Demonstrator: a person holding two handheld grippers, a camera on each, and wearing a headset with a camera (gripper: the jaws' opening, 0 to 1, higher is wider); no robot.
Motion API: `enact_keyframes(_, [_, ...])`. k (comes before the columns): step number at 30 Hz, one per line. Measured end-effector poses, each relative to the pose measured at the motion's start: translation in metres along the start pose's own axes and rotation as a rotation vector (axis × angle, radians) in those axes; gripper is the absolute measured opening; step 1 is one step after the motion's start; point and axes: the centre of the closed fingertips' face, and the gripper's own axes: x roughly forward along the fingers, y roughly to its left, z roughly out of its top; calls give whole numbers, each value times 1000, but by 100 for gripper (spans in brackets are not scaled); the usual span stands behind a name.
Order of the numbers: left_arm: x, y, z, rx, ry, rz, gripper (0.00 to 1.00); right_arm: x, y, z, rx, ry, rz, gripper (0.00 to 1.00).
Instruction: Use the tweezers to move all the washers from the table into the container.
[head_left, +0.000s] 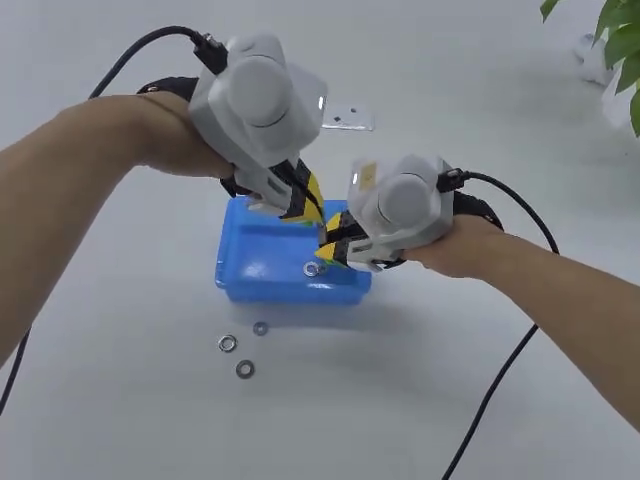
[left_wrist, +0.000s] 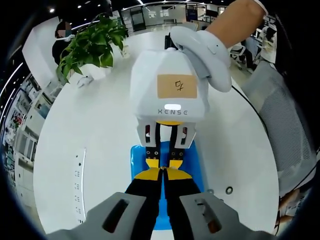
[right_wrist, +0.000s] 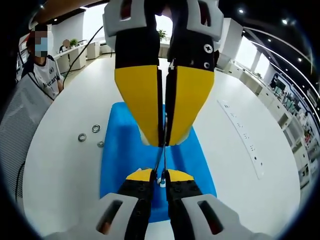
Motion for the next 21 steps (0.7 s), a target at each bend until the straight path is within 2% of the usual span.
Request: enact_keyframes(21, [-5,-2,0,16,16,1,5,-4,0,6,-9,-2,-10,12])
